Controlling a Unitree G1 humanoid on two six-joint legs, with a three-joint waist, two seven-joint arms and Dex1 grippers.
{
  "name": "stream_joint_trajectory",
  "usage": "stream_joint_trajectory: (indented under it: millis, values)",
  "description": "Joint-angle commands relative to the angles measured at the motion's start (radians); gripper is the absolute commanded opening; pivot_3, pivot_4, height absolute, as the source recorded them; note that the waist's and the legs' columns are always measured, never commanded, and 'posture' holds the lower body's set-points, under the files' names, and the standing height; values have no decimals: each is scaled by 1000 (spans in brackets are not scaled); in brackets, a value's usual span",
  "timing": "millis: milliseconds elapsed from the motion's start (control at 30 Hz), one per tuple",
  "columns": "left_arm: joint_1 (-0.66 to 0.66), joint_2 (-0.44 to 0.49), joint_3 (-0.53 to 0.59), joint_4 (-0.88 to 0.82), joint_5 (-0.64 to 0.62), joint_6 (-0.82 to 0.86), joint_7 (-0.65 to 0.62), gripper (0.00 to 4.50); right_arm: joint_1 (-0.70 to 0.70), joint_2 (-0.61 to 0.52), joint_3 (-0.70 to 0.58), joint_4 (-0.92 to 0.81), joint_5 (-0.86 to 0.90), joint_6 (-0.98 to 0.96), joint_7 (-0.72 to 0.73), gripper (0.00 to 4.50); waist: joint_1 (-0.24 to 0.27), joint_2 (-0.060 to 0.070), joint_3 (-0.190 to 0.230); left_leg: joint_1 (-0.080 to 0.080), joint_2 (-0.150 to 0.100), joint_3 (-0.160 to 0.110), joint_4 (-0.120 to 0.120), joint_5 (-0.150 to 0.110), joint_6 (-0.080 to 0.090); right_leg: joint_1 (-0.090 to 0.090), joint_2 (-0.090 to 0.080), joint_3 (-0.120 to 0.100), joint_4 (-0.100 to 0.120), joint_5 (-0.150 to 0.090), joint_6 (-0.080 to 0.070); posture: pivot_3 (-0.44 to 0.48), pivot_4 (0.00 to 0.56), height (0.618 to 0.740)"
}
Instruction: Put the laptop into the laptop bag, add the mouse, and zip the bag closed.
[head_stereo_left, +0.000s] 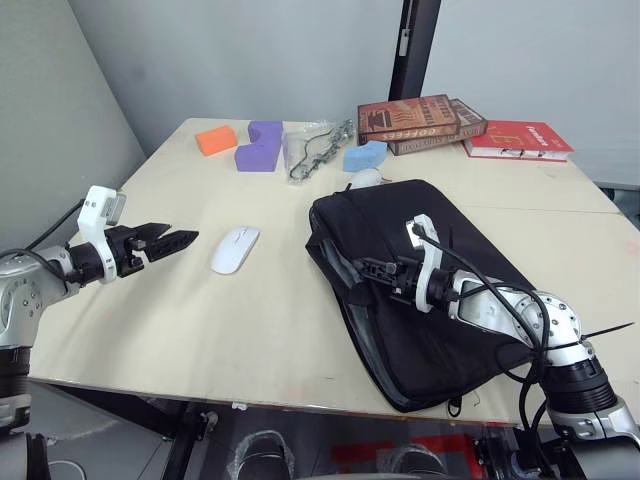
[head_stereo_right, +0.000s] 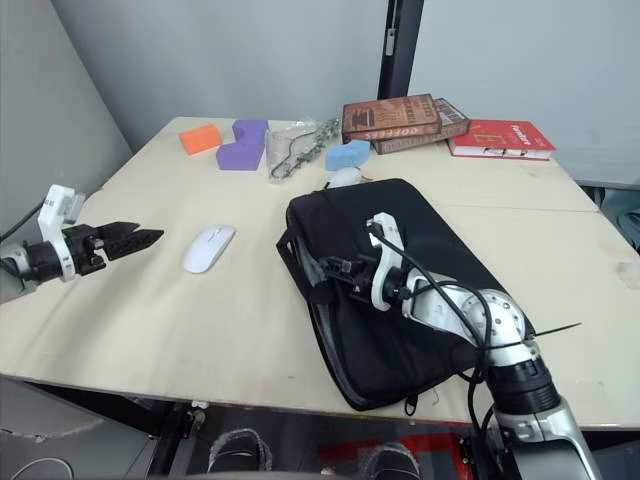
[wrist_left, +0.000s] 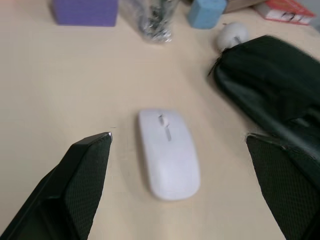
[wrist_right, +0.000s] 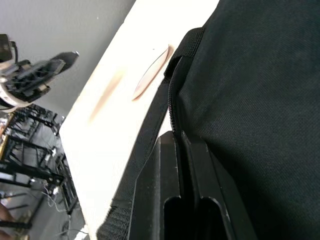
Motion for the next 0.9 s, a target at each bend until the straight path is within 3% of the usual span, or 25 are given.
stream_joint_trajectory:
  millis: [33, 167, 300, 433, 700, 900]
  values:
    - [16, 12, 4, -4, 90, -164, 17, 4493, -11, -35, 7, -53, -81, 1, 105, 312, 1, 0, 0, 0, 0, 0, 0, 0, 0, 0, 0, 0, 0, 0, 0, 0, 150, 734]
    - [-58, 40, -24, 124, 75, -157, -85, 4500, -5, -101, -5, -123, -172, -35, 257, 1591, 8, 0, 0, 0, 0, 0, 0, 0, 0, 0, 0, 0, 1, 0, -1, 0, 150, 734]
    - [-110, 68, -61, 204, 103, -201, -154, 4500, 13, -236, -69, -175, -251, -79, 415, 3001, 11, -1, 0, 1, 0, 0, 1, 0, 0, 0, 0, 0, 2, -1, -1, 0, 150, 734]
    - [-181, 110, -82, 313, 150, -307, -223, 4500, 125, -554, -134, -106, -569, -374, 772, 4398, 27, -1, 0, 0, 0, 0, 2, -1, 2, 0, 0, 0, 1, -1, -1, 0, 150, 734]
    - [-329, 205, -155, 577, 290, -497, -296, 4500, 173, -864, -349, 340, -814, -601, 1063, 4454, 13, -2, 0, 4, 0, 4, 3, -4, 7, 0, -1, 4, 6, -2, -3, 0, 150, 734]
    - [-393, 246, -198, 706, 364, -547, -327, 4500, 153, -890, -369, 580, -924, -740, 1138, 4454, 2, -3, -1, 6, 0, 4, 5, -4, 8, 1, -1, 4, 9, -5, -9, 0, 150, 734]
